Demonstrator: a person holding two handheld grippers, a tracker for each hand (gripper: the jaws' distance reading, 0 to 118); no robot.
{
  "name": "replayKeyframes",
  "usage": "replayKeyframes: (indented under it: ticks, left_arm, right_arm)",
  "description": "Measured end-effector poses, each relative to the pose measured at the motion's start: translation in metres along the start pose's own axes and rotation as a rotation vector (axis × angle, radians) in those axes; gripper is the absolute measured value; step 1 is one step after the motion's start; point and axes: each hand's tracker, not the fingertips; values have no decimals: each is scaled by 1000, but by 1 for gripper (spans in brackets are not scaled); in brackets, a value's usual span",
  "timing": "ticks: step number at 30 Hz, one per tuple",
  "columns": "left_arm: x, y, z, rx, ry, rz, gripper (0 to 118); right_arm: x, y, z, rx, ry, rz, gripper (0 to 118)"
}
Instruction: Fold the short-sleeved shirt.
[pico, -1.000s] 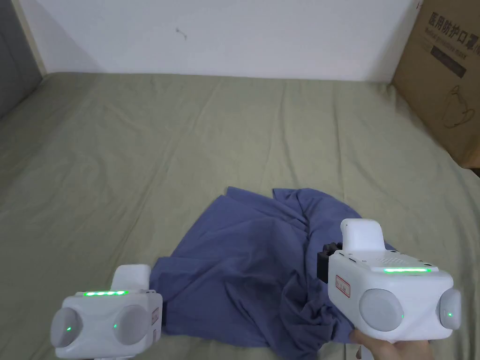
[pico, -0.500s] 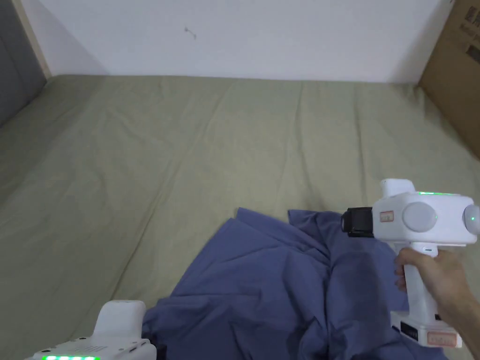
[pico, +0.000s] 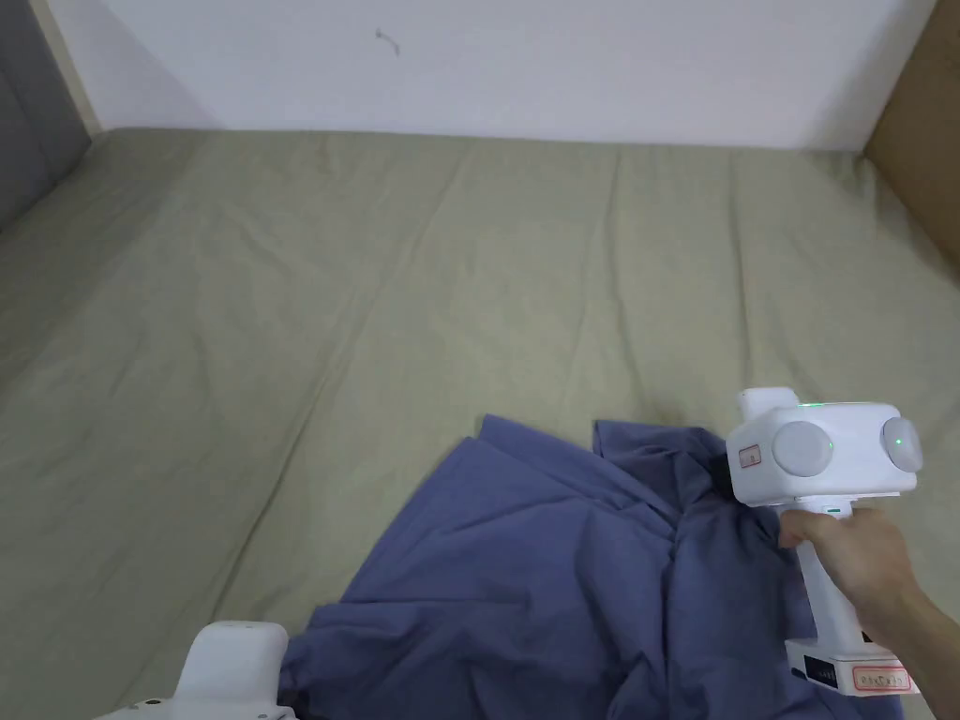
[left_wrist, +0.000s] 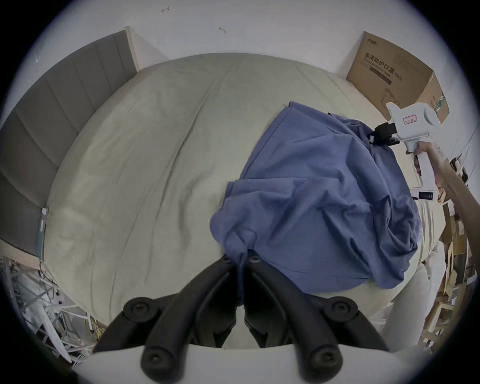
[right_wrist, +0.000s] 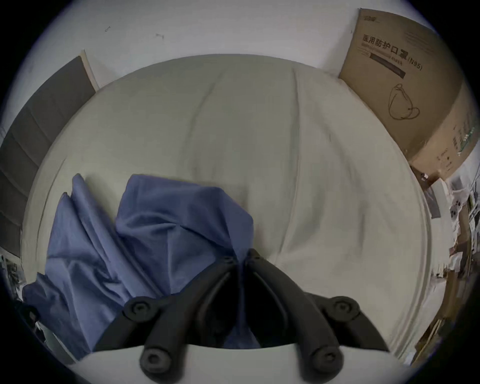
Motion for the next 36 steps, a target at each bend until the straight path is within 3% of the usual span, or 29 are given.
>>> replayKeyframes:
  ticks: [6,12,19,22,30,36]
  left_arm:
    - [-8,15,27,81,-31,23,2]
    - [-30,62,75,277,-12,83,2]
    - [-62,141,147,483,93,141,2]
    - [-76,175,176,563,124,184,2]
    - [-98,282,231,669,150,142,2]
    - [-107,306,250,755,209,134,2]
  right_arm:
    - [31,14,63,101,-3,-63,2]
    - [81,24,161,244,-103,-92,2]
    - [149,30,266,375,-221,-200,2]
    - [167,40,296,423,-222,-254,2]
    - [164,113,341,504,-200,-287,2]
    - [143,167,355,589,-162,-295,2]
